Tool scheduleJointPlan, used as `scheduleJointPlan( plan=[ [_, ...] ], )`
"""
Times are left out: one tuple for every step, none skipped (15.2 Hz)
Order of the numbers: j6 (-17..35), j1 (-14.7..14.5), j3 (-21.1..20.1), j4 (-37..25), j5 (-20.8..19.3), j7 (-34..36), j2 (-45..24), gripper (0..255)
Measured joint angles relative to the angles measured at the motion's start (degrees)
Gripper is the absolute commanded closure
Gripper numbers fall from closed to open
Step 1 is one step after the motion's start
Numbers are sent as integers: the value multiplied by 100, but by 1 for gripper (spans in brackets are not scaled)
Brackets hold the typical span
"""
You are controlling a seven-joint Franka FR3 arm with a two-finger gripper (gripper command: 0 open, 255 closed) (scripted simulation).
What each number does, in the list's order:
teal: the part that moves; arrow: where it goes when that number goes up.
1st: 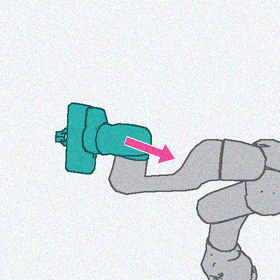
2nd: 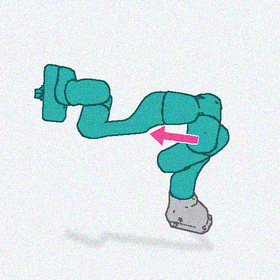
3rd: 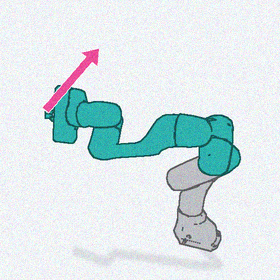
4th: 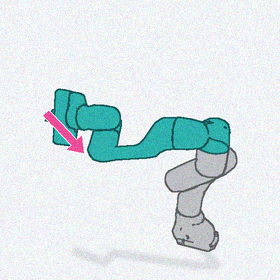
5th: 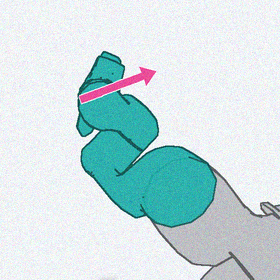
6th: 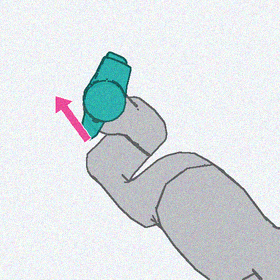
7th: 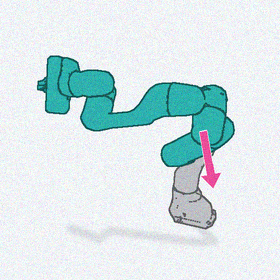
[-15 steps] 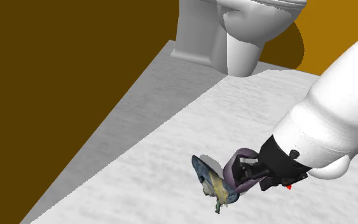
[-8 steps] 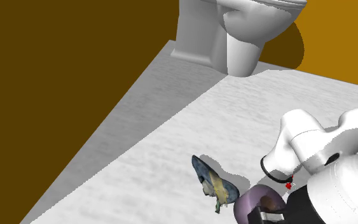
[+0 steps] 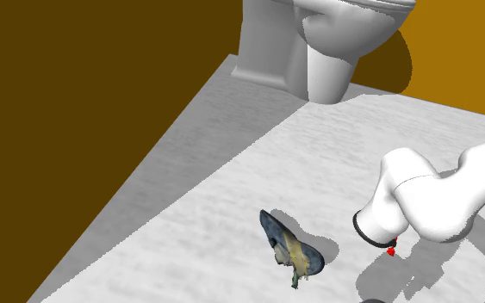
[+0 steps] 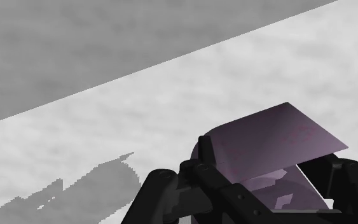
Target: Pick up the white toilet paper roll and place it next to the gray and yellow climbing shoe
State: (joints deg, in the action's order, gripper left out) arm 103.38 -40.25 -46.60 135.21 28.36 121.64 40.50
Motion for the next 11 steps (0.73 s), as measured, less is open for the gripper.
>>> scheduleJointPlan(
  plan=[
    [59,7,-42,30,16,8,-21,255],
    [132,-2,-78,100,44,6,-23,255],
    [222,-8,-125,176,76,4,-32,255],
    [318,4,-174,239,96,-5,-61,255],
    [394,17,-223,278,113,-2,-92,255],
    [451,0,-242,345,140,-10,-81,255],
    [530,1,-273,412,161,-26,-94,255],
    [612,4,-314,474,184,-34,-113,255],
    [696,17,-369,516,205,-30,-147,255],
    [786,14,-413,589,234,-38,-163,255],
    [865,21,-456,641,255,-44,-188,255]
  ],
)
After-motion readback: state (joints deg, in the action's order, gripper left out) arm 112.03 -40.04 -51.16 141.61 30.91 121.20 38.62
